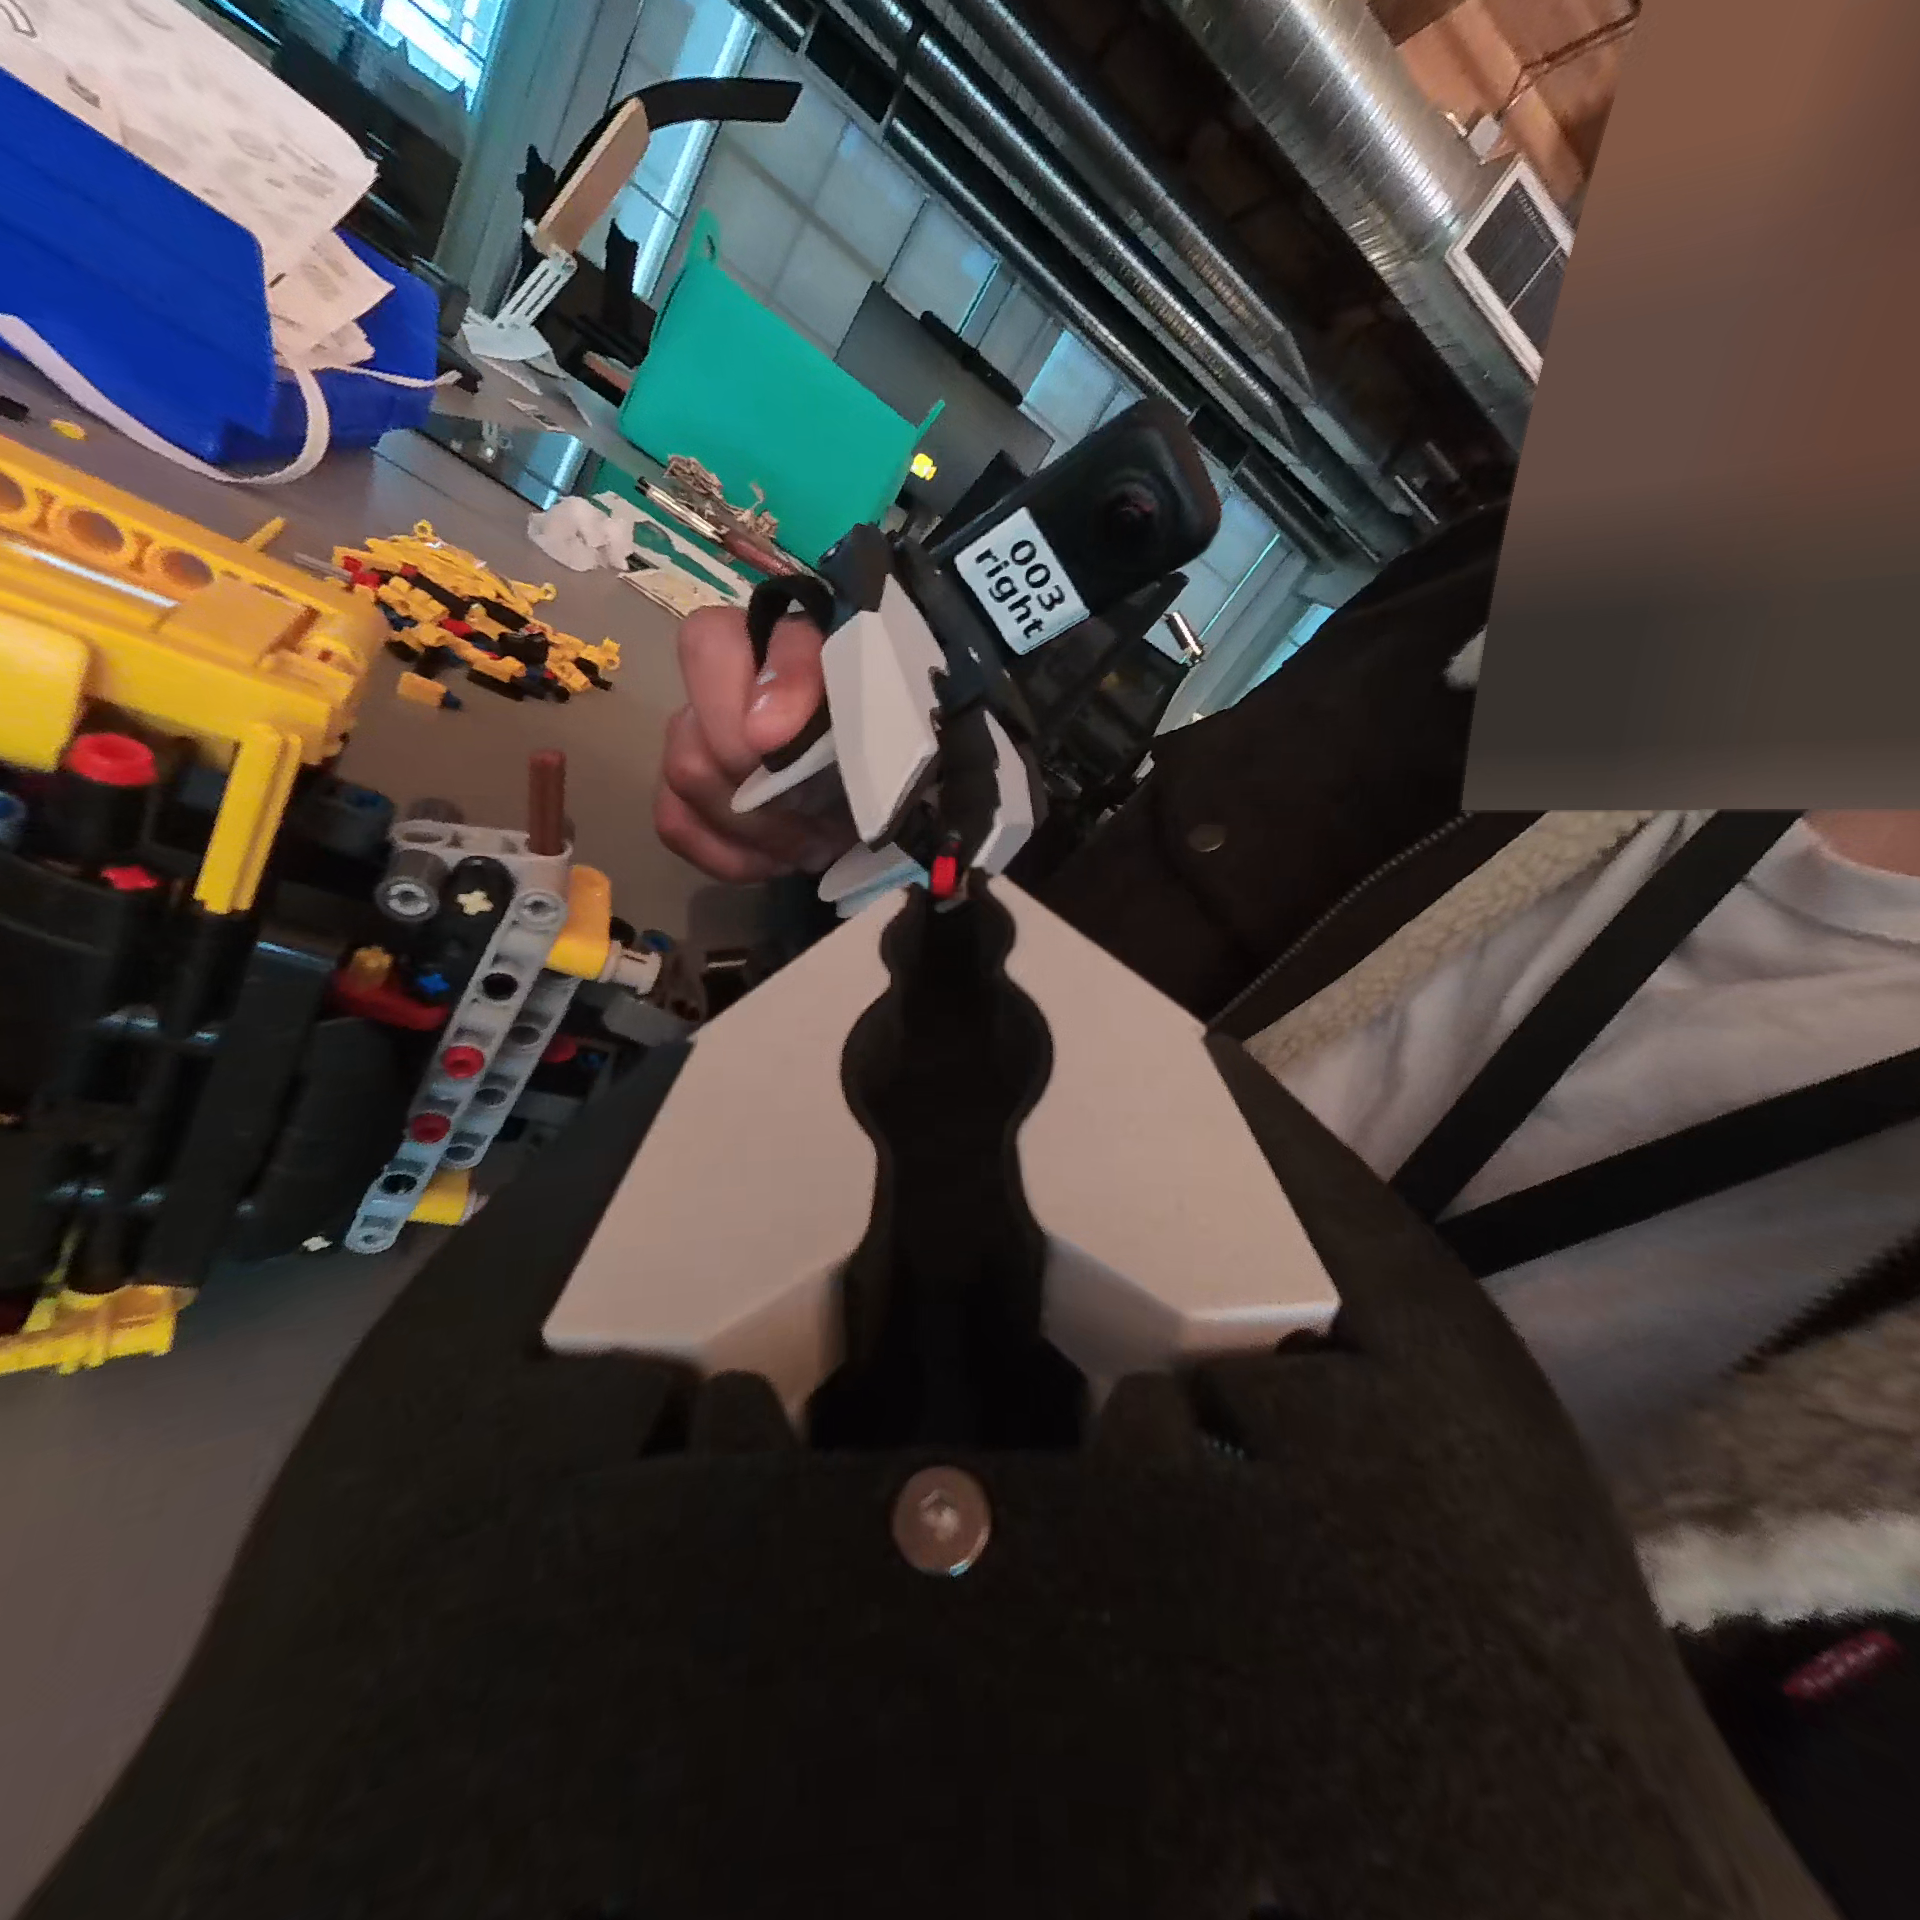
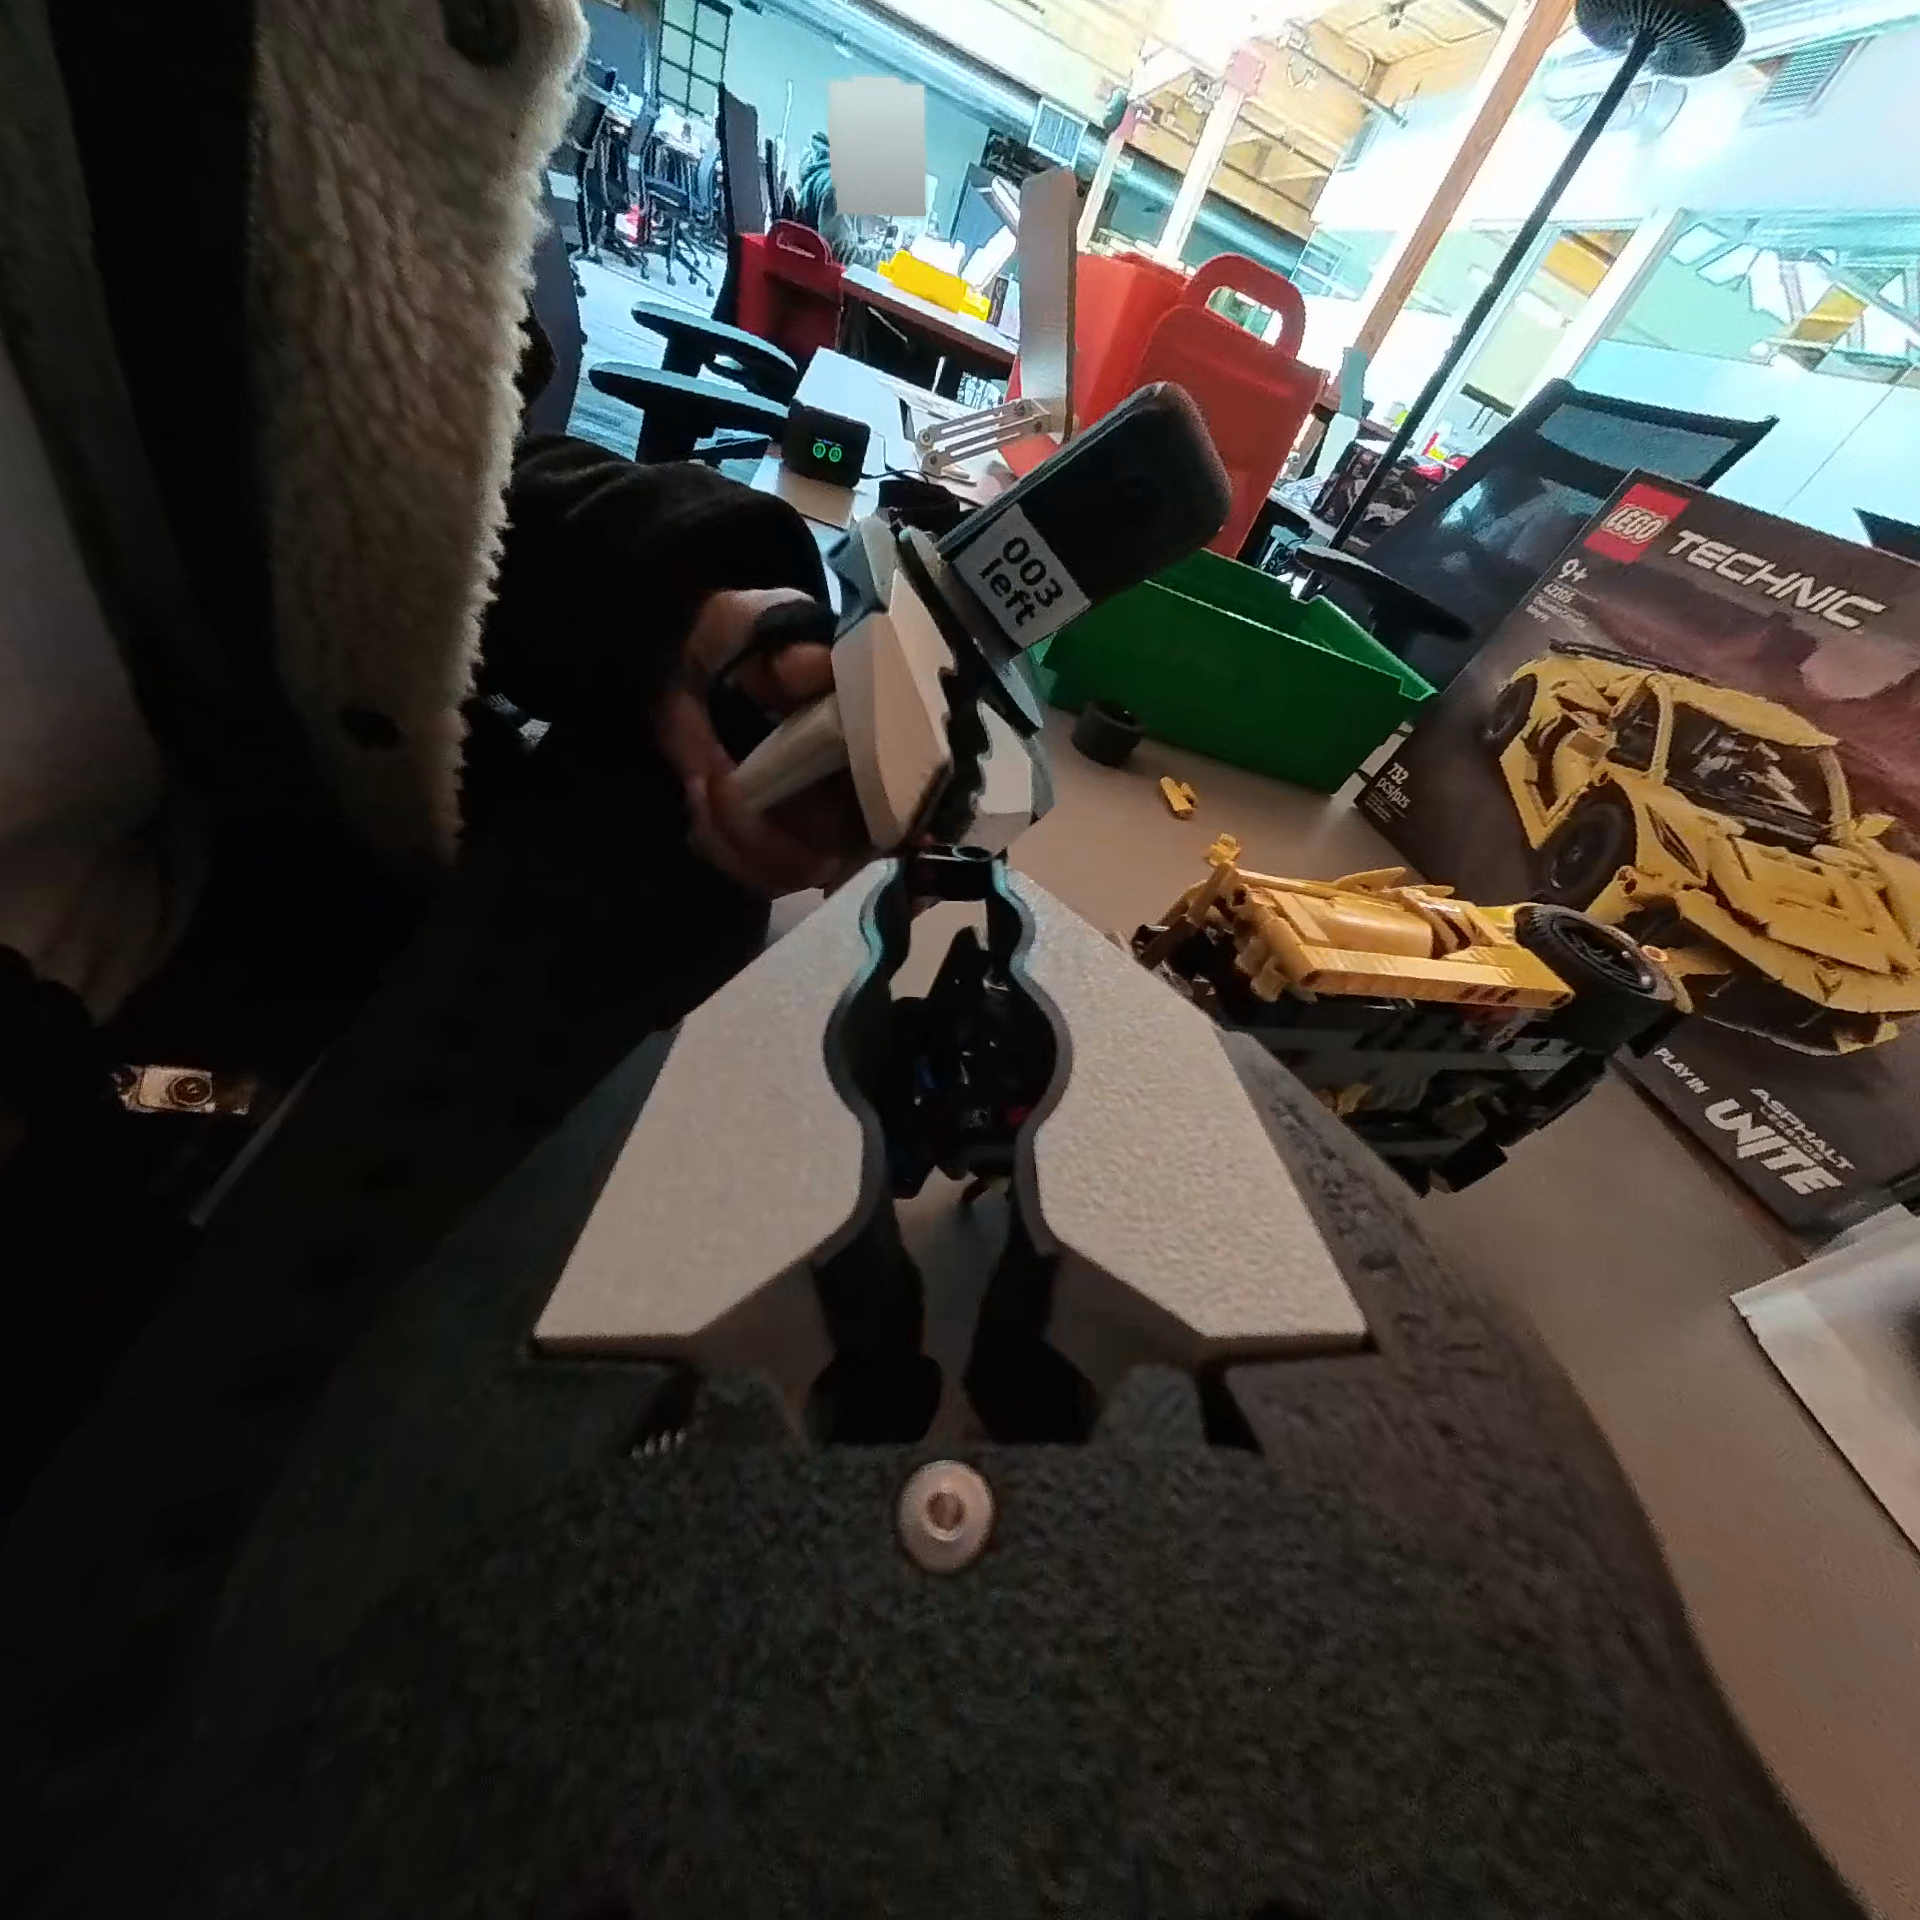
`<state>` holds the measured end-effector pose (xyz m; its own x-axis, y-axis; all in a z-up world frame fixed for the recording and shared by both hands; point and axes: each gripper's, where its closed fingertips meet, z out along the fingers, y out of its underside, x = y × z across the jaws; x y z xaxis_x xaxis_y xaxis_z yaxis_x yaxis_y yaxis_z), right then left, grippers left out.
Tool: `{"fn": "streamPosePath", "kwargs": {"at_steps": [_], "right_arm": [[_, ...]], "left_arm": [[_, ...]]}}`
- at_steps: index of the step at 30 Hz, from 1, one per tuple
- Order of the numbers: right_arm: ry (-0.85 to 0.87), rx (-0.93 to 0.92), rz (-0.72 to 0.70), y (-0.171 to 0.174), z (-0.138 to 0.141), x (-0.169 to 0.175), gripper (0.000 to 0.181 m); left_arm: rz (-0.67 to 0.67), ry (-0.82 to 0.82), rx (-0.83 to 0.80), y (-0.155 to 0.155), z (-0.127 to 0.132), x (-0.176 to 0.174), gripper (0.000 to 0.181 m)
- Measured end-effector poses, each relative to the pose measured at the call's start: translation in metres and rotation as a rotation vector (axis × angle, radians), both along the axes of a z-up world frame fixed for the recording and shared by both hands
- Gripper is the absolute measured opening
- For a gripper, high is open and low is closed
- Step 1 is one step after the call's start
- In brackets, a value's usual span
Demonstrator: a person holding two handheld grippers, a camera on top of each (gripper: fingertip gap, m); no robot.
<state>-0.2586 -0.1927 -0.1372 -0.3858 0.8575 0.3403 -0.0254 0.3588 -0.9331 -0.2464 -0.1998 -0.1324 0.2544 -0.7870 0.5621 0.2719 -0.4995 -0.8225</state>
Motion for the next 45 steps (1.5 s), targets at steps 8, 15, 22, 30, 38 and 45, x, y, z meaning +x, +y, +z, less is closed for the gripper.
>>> {"fn": "streamPosePath", "kwargs": {"at_steps": [8, 15, 22, 30, 38, 45], "right_arm": [[-0.004, -0.023, 0.035, -0.007, 0.0, 0.001, 0.014], [-0.009, -0.049, 0.045, -0.007, 0.001, 0.002, 0.014], [-0.037, -0.09, 0.104, -0.013, 0.0, 0.008, 0.013], [-0.081, -0.125, 0.102, -0.005, -0.005, 0.016, 0.0], [-0.073, -0.165, 0.011, 0.011, -0.005, 0.011, 0.0], [-0.03, -0.247, -0.141, 0.045, 0.001, 0.011, 0.0]], "left_arm": [[-0.026, -0.014, 0.013, -0.004, 0.002, 0.003, 0.006], [0.021, 0.047, 0.093, -0.005, 0.003, 0.004, 0.004], [0.037, 0.134, 0.188, -0.012, 0.002, 0.009, 0.002], [0.031, 0.079, 0.224, -0.019, 0.013, 0.003, 0.0], [0.096, 0.121, 0.201, -0.008, 0.005, -0.012, 0.0], [0.263, 0.243, 0.212, -0.015, -0.005, -0.056, 0.0]]}}
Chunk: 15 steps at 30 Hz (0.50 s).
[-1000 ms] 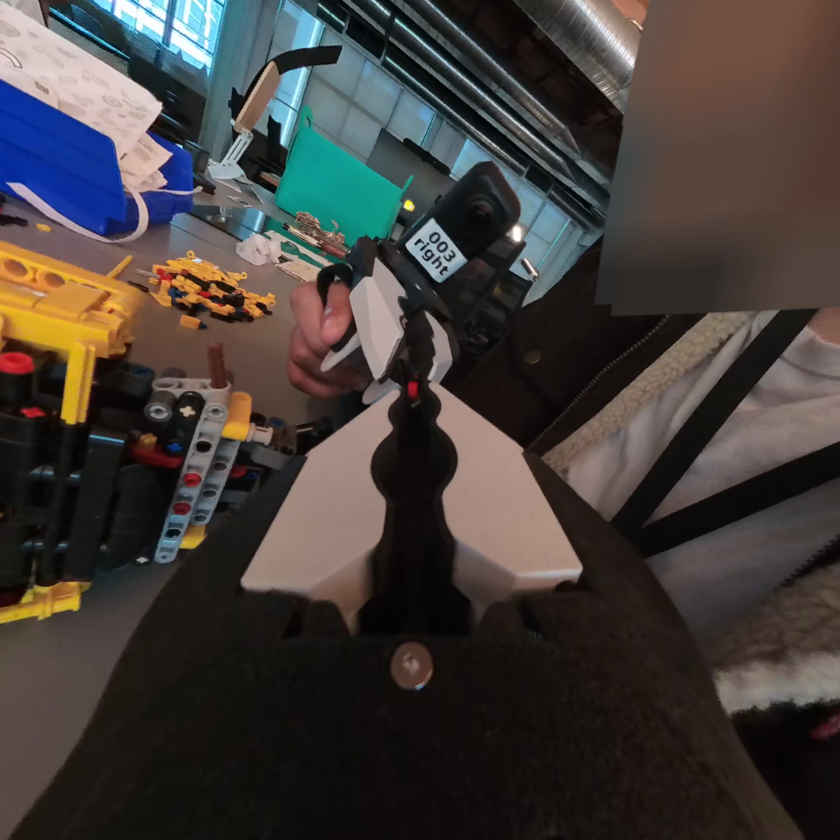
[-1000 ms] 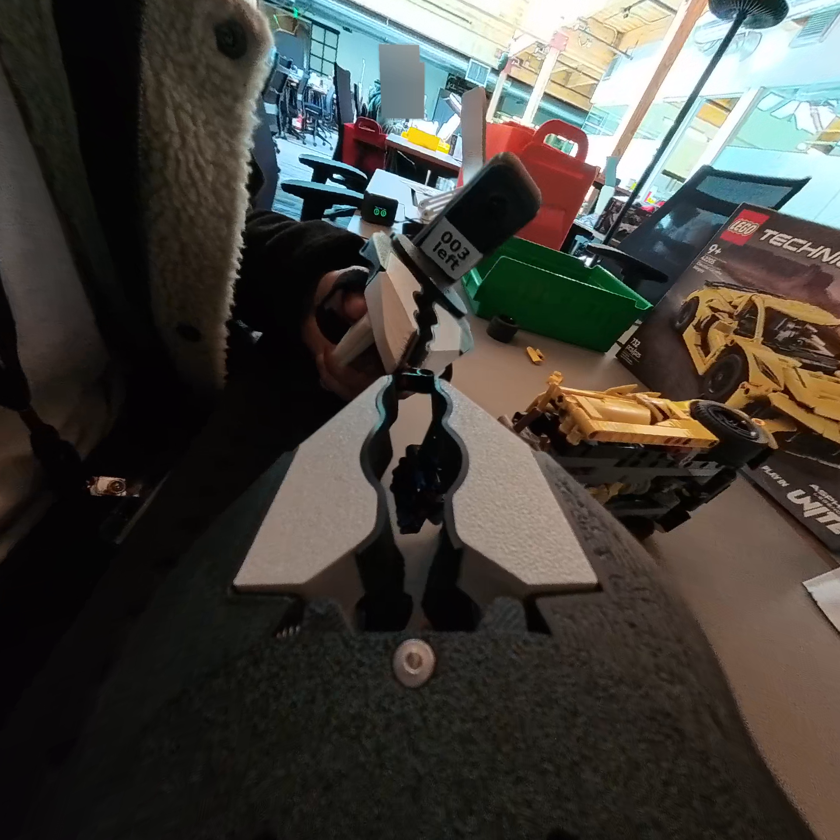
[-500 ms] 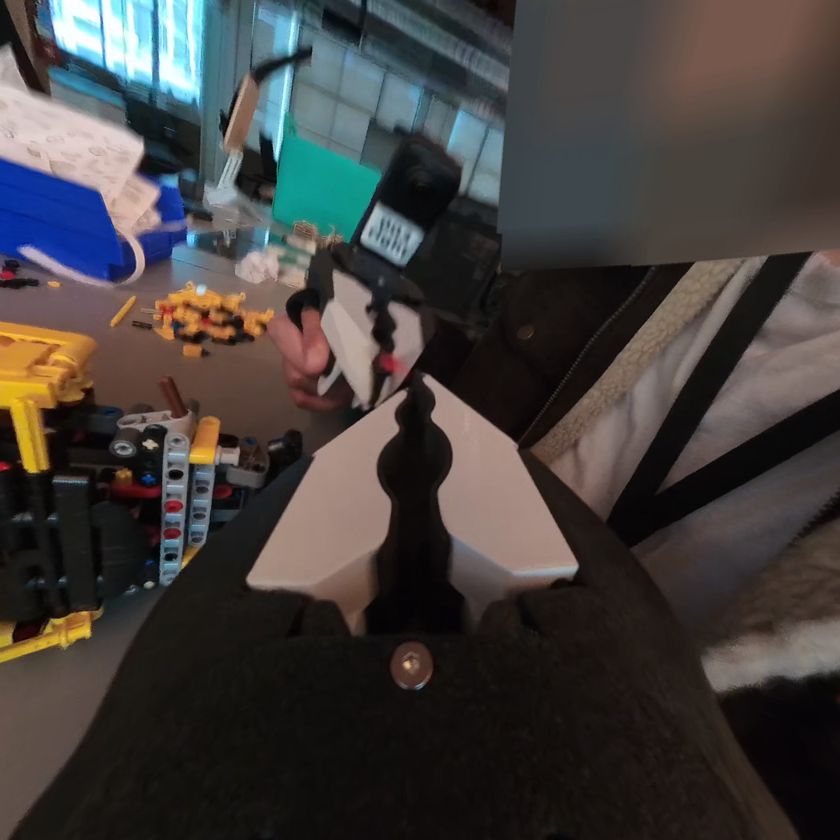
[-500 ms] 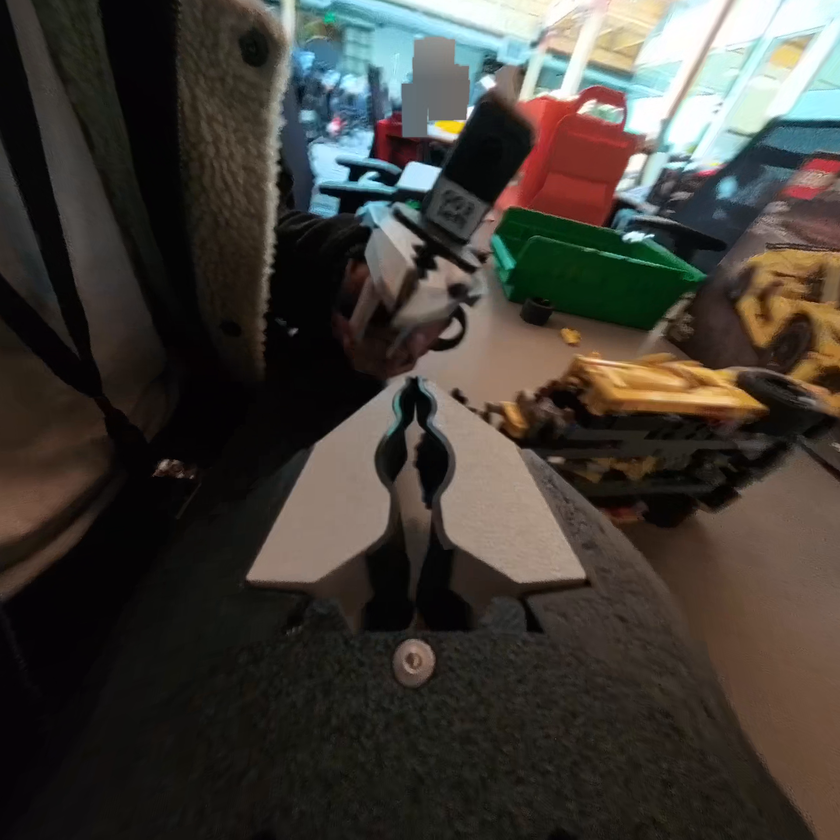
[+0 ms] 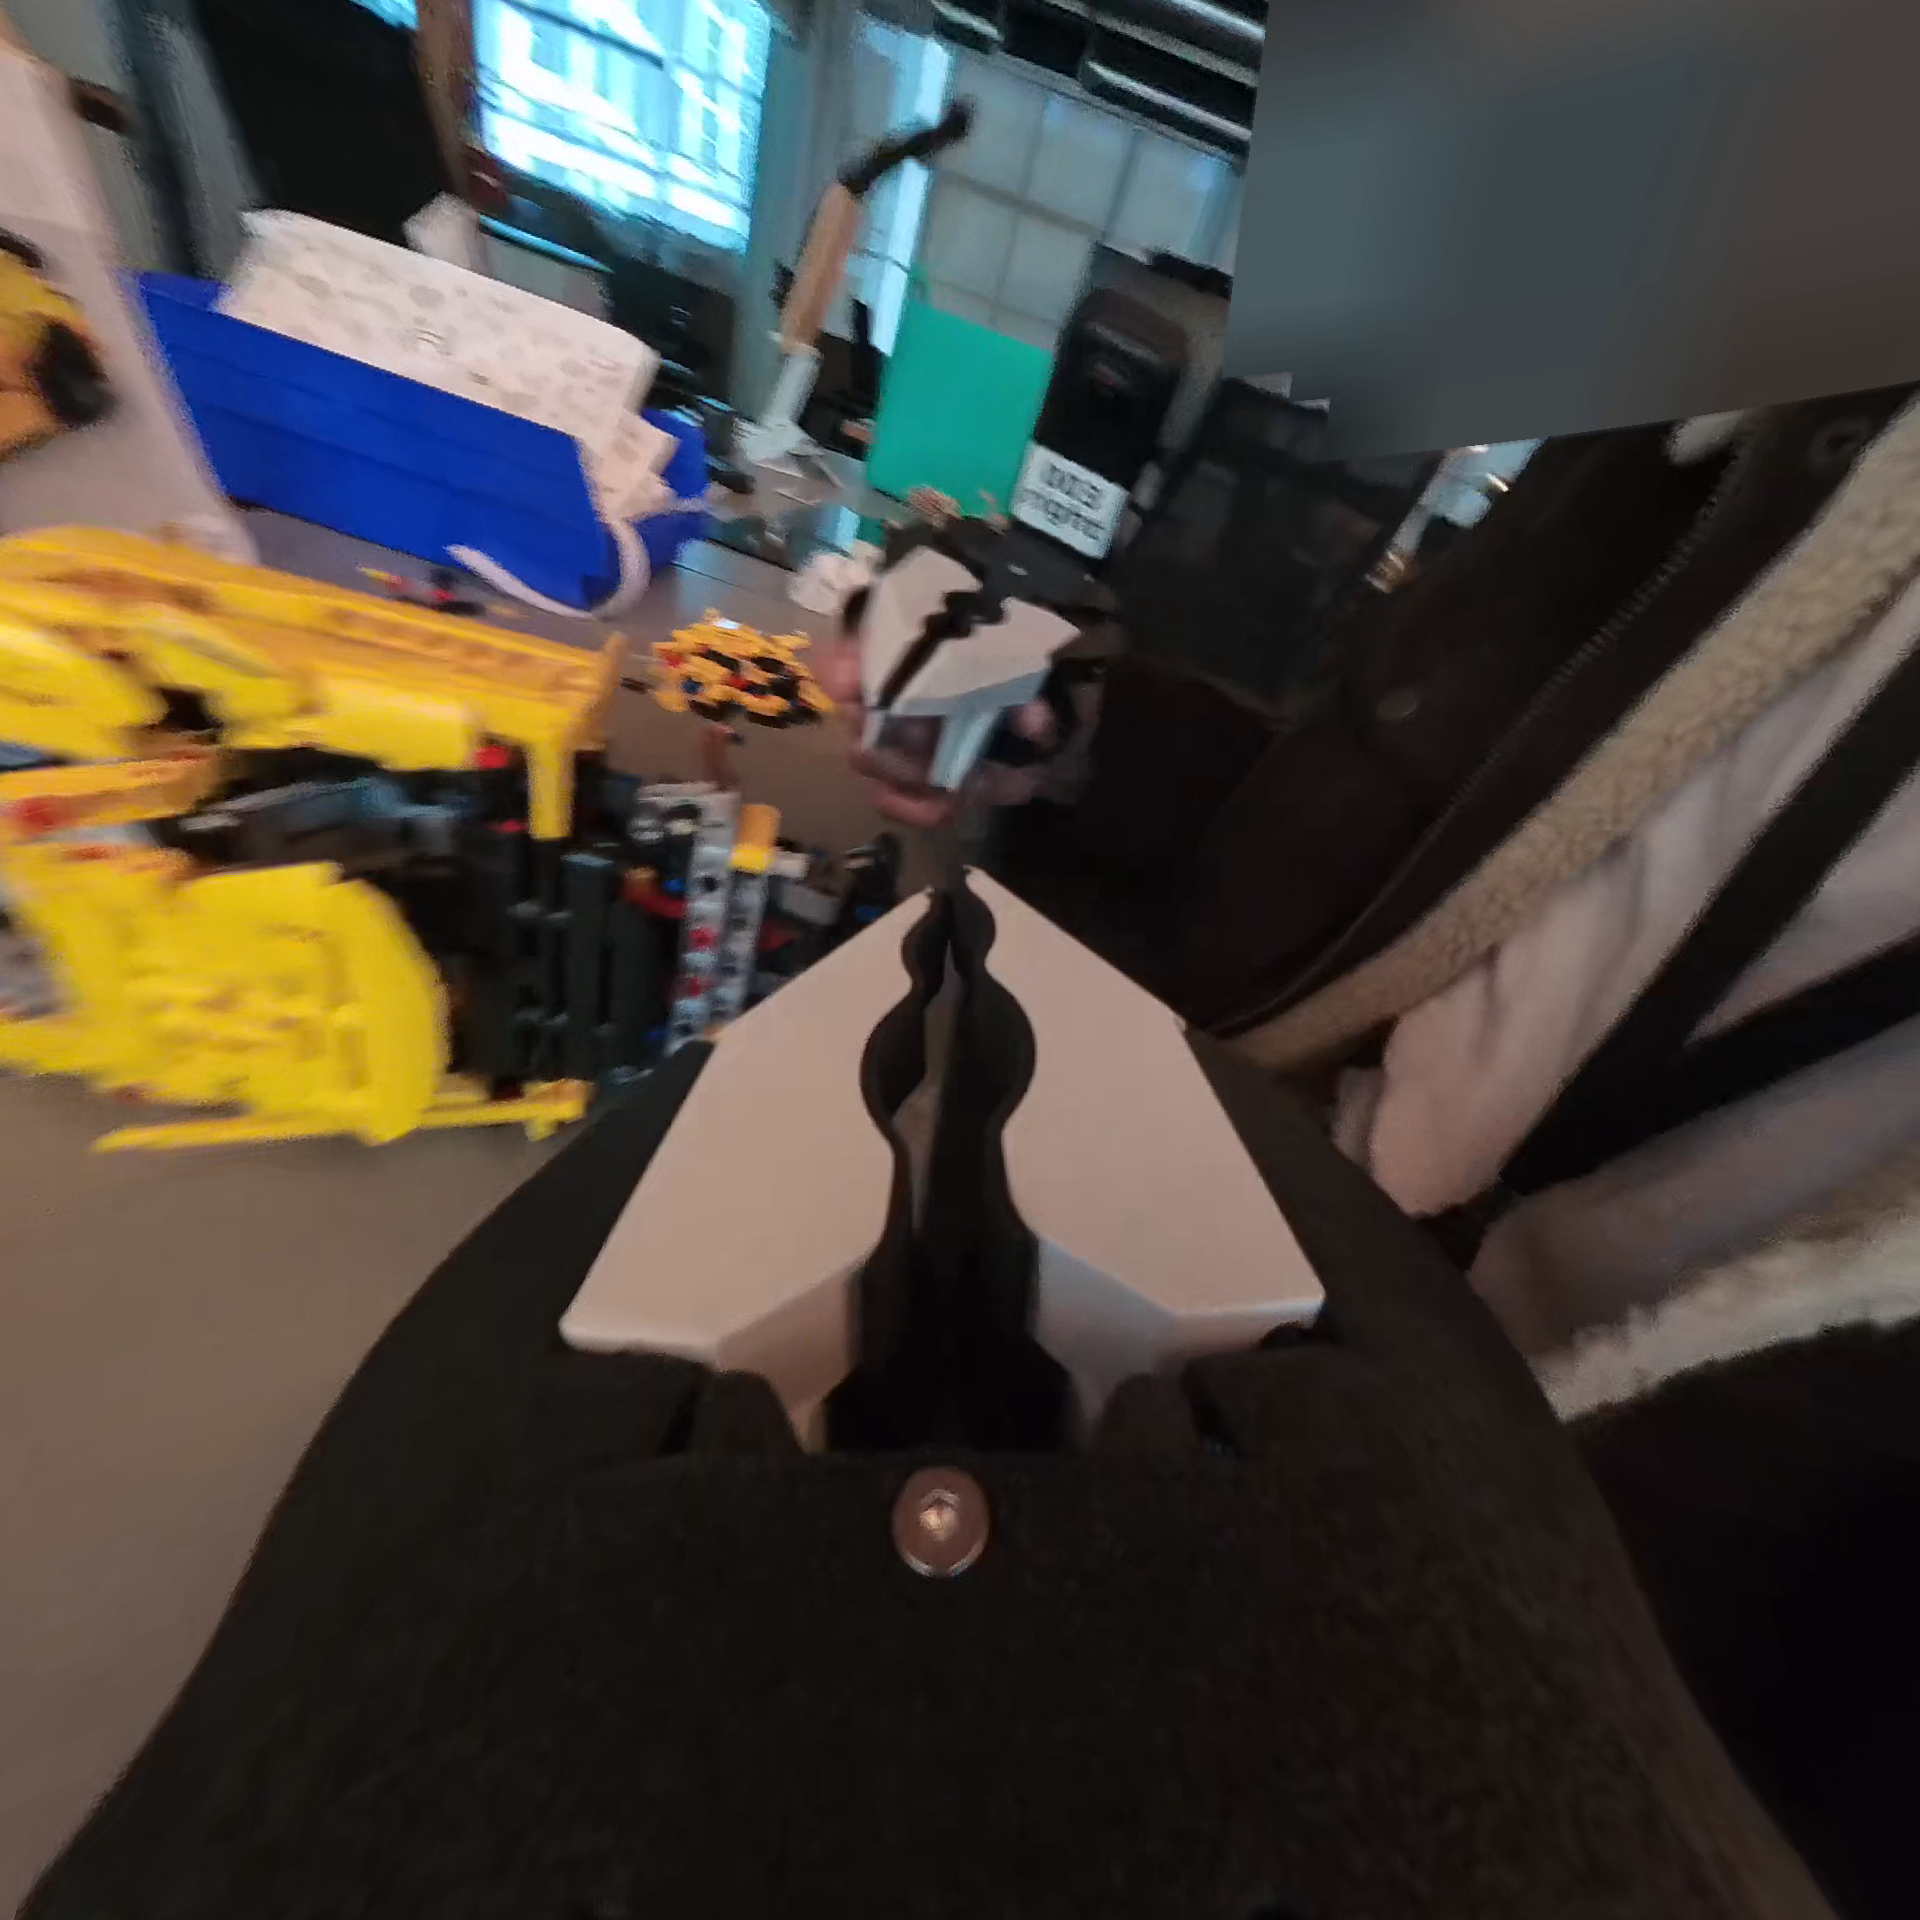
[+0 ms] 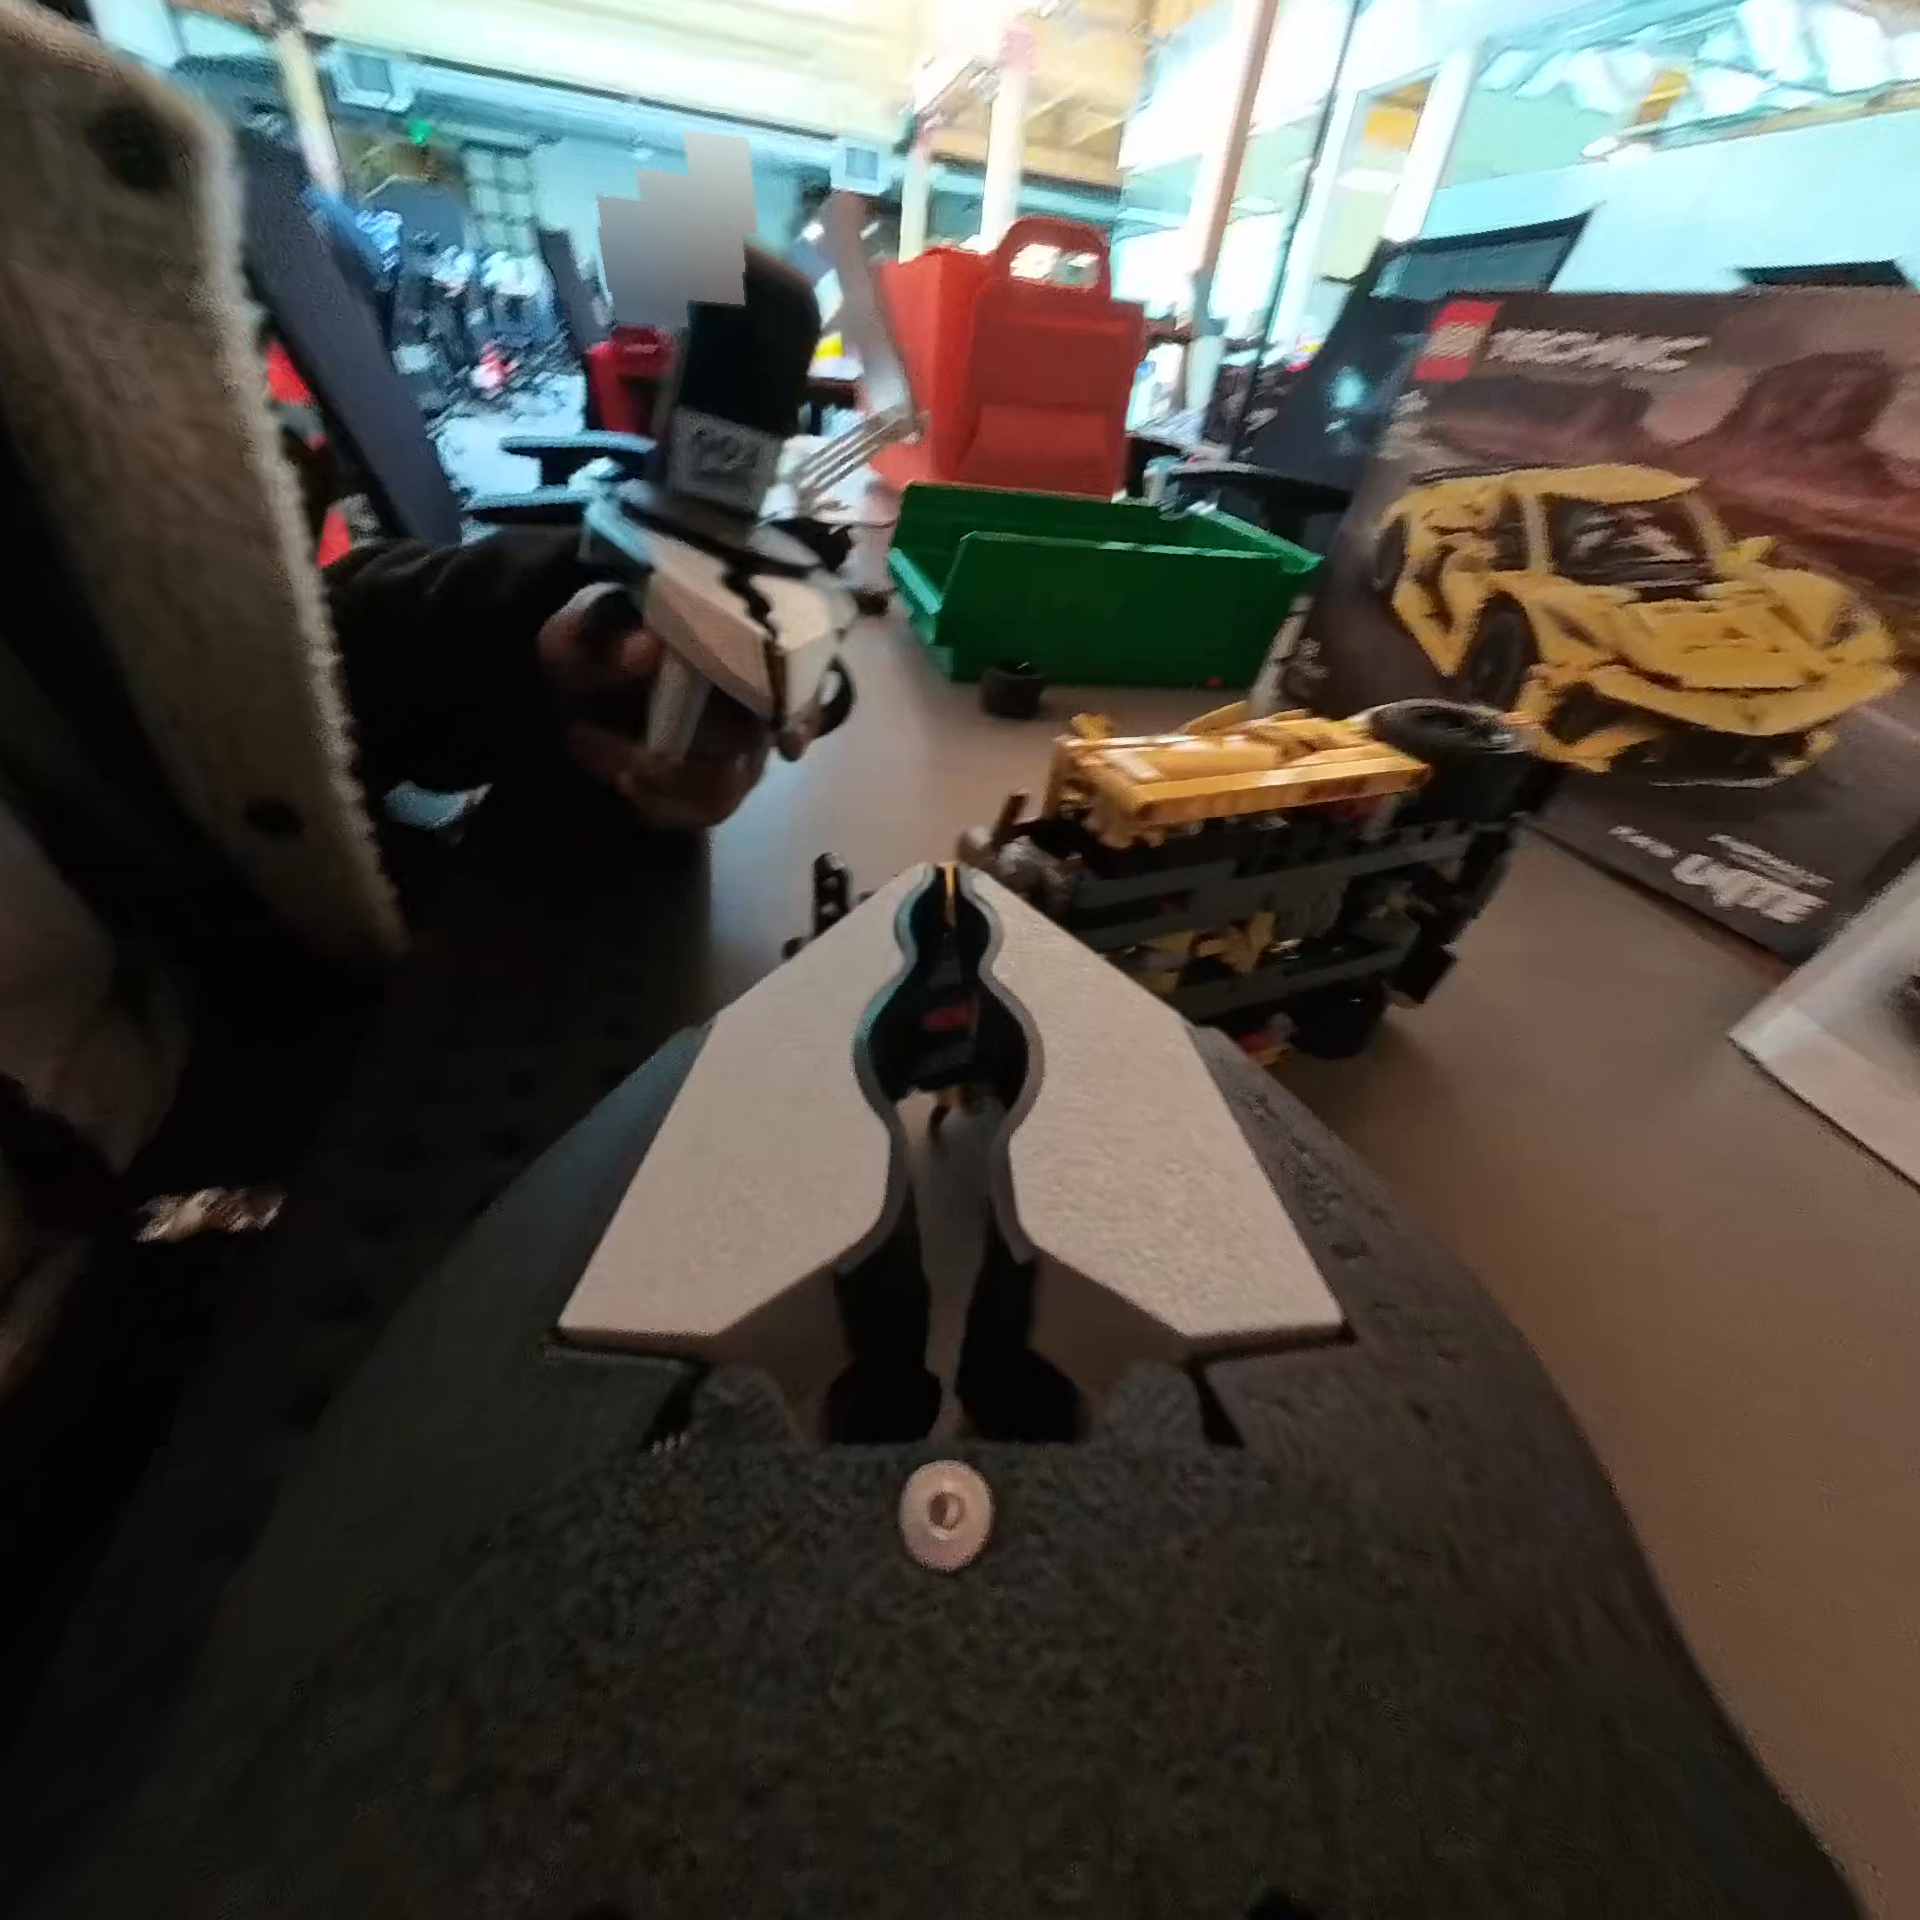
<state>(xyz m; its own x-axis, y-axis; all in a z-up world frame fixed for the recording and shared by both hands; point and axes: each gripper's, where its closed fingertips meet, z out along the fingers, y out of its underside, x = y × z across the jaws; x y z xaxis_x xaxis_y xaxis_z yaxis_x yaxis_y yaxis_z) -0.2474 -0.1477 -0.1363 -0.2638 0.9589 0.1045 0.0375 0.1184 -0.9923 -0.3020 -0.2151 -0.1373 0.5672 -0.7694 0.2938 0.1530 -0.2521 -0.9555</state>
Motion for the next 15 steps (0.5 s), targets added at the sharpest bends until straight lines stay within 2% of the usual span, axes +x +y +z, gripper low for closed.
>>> {"fn": "streamPosePath", "kwargs": {"at_steps": [4, 8, 12, 15], "right_arm": [[0.051, -0.072, -0.144, 0.034, 0.01, -0.001, 0.002], [0.124, -0.128, -0.26, 0.063, 0.02, 0.006, 0.003], [0.121, -0.15, -0.338, 0.08, 0.018, 0.008, 0.004], [0.115, -0.14, -0.361, 0.084, 0.017, 0.009, 0.003]], "left_arm": [[0.224, -0.126, 0.021, 0.009, 0.012, -0.051, 0.0], [0.344, -0.225, 0.009, 0.019, 0.015, -0.083, 0.0], [0.407, -0.221, -0.014, 0.027, 0.009, -0.093, 0.0], [0.532, -0.17, -0.01, 0.035, 0.005, -0.115, 0.0]]}}
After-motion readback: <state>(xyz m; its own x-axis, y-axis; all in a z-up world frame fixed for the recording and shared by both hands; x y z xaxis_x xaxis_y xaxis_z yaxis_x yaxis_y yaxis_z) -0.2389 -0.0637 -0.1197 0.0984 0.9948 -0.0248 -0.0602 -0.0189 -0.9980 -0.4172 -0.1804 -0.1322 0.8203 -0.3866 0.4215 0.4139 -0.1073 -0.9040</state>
